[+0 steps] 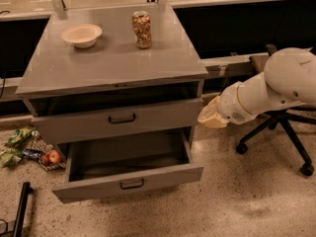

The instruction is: Close middle drawer

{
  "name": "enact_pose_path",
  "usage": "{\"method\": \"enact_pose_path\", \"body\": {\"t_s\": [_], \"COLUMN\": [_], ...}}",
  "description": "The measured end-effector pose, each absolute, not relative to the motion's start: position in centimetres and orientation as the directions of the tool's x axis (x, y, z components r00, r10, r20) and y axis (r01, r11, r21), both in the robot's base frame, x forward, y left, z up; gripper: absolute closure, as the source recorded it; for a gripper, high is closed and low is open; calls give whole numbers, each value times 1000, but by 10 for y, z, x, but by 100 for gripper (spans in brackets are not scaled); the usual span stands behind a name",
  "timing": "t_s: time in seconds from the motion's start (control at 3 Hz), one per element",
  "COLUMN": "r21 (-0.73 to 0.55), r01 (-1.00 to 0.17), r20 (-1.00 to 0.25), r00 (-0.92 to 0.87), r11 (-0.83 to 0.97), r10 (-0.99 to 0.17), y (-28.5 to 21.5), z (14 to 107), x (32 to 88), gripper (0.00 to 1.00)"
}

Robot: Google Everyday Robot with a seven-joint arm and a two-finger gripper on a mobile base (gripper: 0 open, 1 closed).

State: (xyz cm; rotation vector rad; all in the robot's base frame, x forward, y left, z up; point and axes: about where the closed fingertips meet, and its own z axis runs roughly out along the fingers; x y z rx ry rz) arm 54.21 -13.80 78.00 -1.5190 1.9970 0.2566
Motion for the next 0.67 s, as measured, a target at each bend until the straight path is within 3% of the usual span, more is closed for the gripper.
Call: {"method": "enact_pose_path", "body": {"t_s": [0.33, 0.67], "r21": [-145, -53], "r01": [-929, -949], "r20": [-596, -678], "r00": [-192, -194], "r11": [339, 310], "r10": [-780, -709], "y": [-137, -101], "z": [755, 670], "x": [540, 530], "gripper": [100, 100]}}
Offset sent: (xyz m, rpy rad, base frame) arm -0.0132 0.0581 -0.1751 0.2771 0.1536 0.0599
